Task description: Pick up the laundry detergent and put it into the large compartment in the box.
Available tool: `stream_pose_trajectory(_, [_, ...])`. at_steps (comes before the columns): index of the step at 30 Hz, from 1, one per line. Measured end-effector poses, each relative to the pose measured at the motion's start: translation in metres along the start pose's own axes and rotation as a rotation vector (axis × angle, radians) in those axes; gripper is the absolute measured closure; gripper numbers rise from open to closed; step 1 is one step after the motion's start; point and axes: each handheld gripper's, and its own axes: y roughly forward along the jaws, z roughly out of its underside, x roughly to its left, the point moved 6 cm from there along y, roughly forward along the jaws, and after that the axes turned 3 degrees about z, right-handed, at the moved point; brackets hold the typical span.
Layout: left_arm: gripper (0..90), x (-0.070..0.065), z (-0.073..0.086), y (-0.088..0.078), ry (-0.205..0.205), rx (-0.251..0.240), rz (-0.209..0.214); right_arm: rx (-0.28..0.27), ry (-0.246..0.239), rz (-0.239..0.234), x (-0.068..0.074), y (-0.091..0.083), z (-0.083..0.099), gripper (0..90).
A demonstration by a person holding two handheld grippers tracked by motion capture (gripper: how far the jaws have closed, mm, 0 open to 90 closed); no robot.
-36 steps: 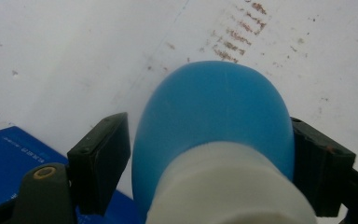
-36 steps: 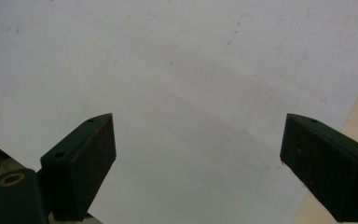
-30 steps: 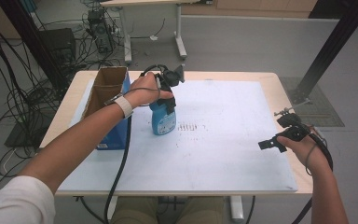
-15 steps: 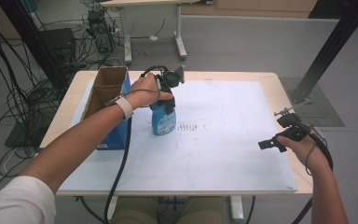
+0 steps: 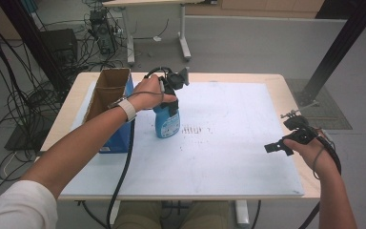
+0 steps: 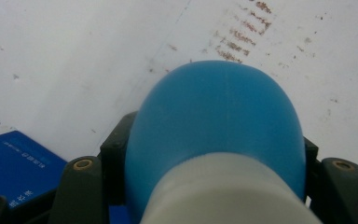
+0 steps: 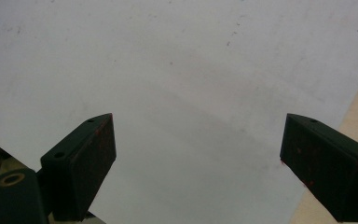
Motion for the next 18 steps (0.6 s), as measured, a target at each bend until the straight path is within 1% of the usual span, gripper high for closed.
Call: stream_pose_trajectory(18, [37.8,0.0003,-0.0005,0.0001,0.003,0.004,0.002,-0.001,-0.001,0.004,0.0005,-0.002,-0.0003,10.3])
